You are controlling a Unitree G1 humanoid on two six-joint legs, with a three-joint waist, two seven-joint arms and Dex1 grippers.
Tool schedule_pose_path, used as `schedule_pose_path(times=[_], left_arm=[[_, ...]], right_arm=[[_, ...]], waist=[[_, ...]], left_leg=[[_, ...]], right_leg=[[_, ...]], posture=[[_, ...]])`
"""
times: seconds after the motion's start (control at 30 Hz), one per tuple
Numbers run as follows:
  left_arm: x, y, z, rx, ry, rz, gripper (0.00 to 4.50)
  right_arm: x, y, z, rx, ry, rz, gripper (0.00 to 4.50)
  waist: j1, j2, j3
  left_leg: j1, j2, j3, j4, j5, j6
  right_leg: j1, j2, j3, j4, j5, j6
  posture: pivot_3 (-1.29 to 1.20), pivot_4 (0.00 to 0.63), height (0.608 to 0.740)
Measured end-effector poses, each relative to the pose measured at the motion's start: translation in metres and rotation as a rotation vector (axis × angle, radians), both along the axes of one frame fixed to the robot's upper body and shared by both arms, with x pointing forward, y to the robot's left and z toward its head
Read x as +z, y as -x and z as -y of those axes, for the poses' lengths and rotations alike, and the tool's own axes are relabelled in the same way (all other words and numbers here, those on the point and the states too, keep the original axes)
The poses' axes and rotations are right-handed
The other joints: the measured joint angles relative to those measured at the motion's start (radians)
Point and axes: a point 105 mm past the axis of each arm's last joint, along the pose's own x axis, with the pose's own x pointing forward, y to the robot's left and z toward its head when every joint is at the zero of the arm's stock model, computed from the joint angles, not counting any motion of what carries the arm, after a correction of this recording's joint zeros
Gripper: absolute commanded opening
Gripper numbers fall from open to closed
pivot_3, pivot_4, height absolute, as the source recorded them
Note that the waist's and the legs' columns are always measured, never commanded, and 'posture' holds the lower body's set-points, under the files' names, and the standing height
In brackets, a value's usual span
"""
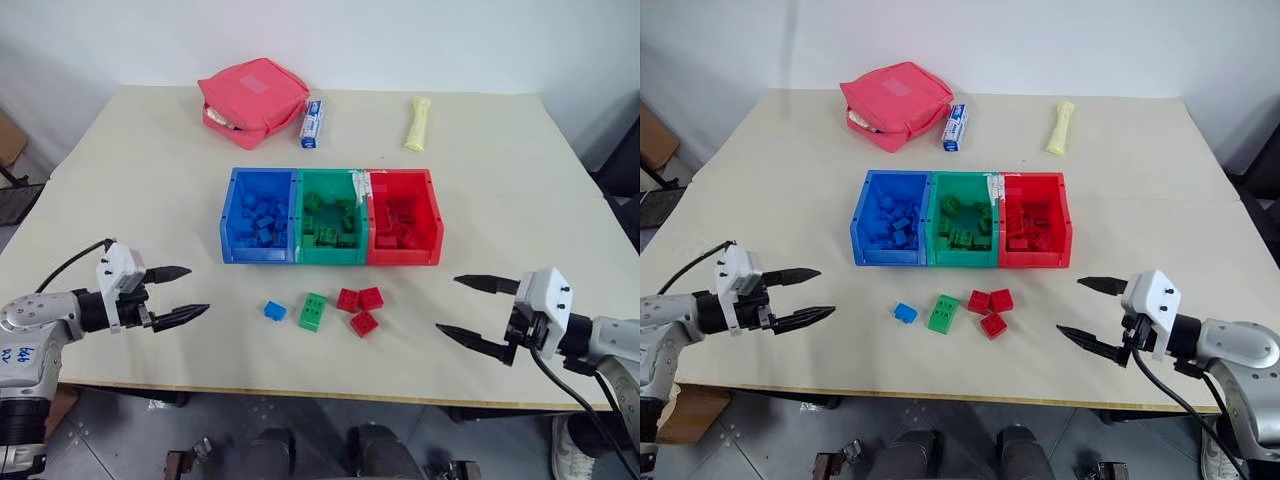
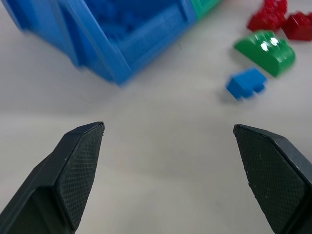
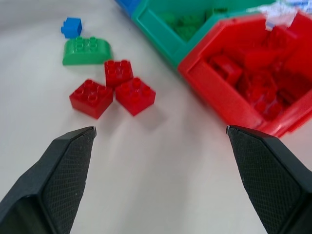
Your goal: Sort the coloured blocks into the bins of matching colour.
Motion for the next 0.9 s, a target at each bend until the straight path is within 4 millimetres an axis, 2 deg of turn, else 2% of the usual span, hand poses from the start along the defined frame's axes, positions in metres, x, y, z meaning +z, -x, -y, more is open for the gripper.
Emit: schedule_pose_path(times=[0.13,0.33,0.43,0.5,0.57,0.63,0.77,0.9], left_arm=[[-0.001,0.001,0.006,-0.018,0.010,-0.010,4.50],[-0.009,0.009,0.045,-0.163,0.017,-0.039,4.50],[-0.011,0.017,0.068,-0.271,0.009,-0.047,4.50],[-0.014,0.023,0.083,-0.347,0.010,-0.048,4.50],[-0.018,0.028,0.093,-0.401,0.003,-0.048,4.50],[-0.019,0.030,0.100,-0.423,0.019,-0.040,4.50],[-0.019,0.031,0.100,-0.424,0.025,-0.037,4.50],[-0.021,0.031,0.091,-0.403,0.010,-0.055,4.50]], right_arm=[[-0.002,-0.001,-0.001,0.003,0.000,-0.010,4.48],[-0.012,0.006,0.006,-0.033,0.017,-0.036,4.48],[-0.022,0.020,0.027,-0.102,0.042,-0.075,4.48],[-0.029,0.033,0.048,-0.162,0.086,-0.113,4.48],[-0.033,0.042,0.058,-0.194,0.109,-0.135,4.48],[-0.035,0.043,0.050,-0.178,0.100,-0.150,4.48],[-0.033,0.037,0.002,-0.058,0.048,-0.139,4.48],[-0.034,0.016,-0.030,-0.043,-0.020,-0.159,4.48]], waist=[[0.000,0.000,0.000],[0.005,0.000,0.000],[0.012,0.000,0.000],[0.017,0.000,0.000],[0.016,0.000,0.000],[0.002,0.000,0.000],[-0.018,0.000,0.000],[-0.024,0.000,0.000]], left_leg=[[0.000,0.000,0.000,-0.001,0.000,0.000],[-0.001,0.000,0.000,0.000,0.000,0.000],[-0.001,0.000,0.000,0.000,0.000,0.000],[-0.001,0.000,0.001,0.000,0.000,0.000],[0.000,0.001,0.003,0.000,0.000,0.001],[0.002,0.004,0.007,0.000,0.000,0.000],[0.006,0.009,0.011,0.000,0.000,0.000],[0.004,0.008,0.011,0.000,0.000,0.000]], right_leg=[[0.000,0.000,0.000,0.000,0.000,0.000],[0.000,0.000,-0.001,-0.001,0.000,0.001],[0.000,0.000,-0.001,-0.001,0.000,0.001],[0.000,0.000,0.000,-0.002,0.000,0.001],[0.000,0.001,0.001,-0.001,0.001,0.001],[0.001,0.002,0.000,-0.001,0.002,-0.001],[0.001,0.004,-0.002,0.000,0.003,-0.004],[-0.001,0.003,-0.002,0.000,0.005,-0.003]], posture=[[0.00,0.150,0.740],[0.00,0.150,0.740],[0.00,0.150,0.740],[0.00,0.150,0.740],[0.00,0.150,0.740],[0.00,0.150,0.740],[0.00,0.150,0.740],[0.00,0.150,0.740]])
